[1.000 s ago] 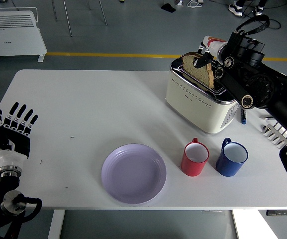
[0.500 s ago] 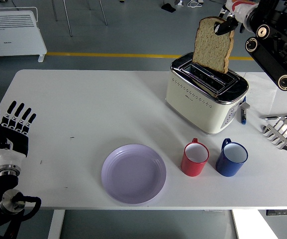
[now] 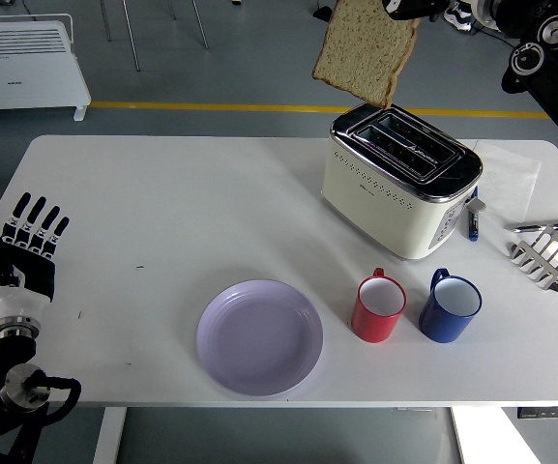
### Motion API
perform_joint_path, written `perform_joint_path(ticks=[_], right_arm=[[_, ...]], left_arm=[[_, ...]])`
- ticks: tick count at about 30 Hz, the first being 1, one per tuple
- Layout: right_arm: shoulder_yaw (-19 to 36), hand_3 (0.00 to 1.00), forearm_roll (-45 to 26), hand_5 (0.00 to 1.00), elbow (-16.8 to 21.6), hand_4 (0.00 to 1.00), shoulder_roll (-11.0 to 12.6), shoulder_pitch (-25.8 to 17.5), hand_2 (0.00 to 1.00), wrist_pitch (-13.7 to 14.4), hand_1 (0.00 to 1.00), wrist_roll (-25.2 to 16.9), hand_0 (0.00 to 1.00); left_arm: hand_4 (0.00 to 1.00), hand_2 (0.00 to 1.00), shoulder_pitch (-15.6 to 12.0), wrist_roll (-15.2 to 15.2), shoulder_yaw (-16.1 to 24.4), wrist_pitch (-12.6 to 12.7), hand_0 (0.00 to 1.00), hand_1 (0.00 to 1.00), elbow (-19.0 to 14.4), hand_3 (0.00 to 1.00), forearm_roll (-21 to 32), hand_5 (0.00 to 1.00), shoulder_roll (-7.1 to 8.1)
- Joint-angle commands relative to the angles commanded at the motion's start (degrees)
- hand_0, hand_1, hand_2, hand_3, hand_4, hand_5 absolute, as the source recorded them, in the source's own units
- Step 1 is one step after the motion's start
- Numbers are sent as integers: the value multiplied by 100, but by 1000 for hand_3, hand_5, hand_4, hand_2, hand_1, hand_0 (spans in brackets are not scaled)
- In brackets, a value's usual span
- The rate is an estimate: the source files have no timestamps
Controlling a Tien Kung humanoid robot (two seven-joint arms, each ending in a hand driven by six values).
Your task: Push plate across desktop,pick up the break from the machine,place the break in the plate
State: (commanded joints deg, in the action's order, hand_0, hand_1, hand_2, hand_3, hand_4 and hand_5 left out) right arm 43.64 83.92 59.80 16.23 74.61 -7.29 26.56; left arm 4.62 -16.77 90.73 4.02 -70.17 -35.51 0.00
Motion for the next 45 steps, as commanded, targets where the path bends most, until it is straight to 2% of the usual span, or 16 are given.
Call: perform_joint_path(ticks=[4,7,10,16,18,23,30,37,45], right_arm=[[-336,431,-533,326,600,407,125,-238,394,428,332,-165,287],[-521,431,-880,326,894,407,197,-363,394,552,332,-276,287],[-781,424,-1504,326,1273,410,305,-533,391,553,326,-535,286],[-1219,420,-2203,317,1743,406,435,-763,389,419,324,-628,285],[-1553,420,-2162,317,1905,406,469,-848,389,598,324,-723,285],[-2100,411,-1997,299,2077,414,458,-940,387,872,328,-878,286],[-2609,408,-1676,275,2094,412,273,-1344,386,1384,323,-1257,288],[-3083,404,-1610,253,1947,410,203,-1499,385,1425,327,-1392,290],[-3232,401,-1624,241,1693,410,85,-1753,393,1420,327,-1579,286]], left_arm=[[580,802,10,-8,34,0,743,761,-3,778,3,998,0],[580,802,-10,-9,54,4,743,761,-4,778,3,998,0],[577,802,-10,-17,80,22,741,761,-5,776,10,998,0],[577,801,-22,-29,89,35,740,761,-7,773,19,998,0],[577,801,-50,-23,81,36,740,761,1,773,16,998,0],[575,800,-108,-23,69,32,740,760,28,772,19,998,0],[575,800,-180,-25,63,31,739,759,33,770,11,998,0],[575,800,-150,-17,117,30,738,758,42,770,-7,998,0],[574,799,-109,40,126,6,738,758,68,770,-50,998,0]])
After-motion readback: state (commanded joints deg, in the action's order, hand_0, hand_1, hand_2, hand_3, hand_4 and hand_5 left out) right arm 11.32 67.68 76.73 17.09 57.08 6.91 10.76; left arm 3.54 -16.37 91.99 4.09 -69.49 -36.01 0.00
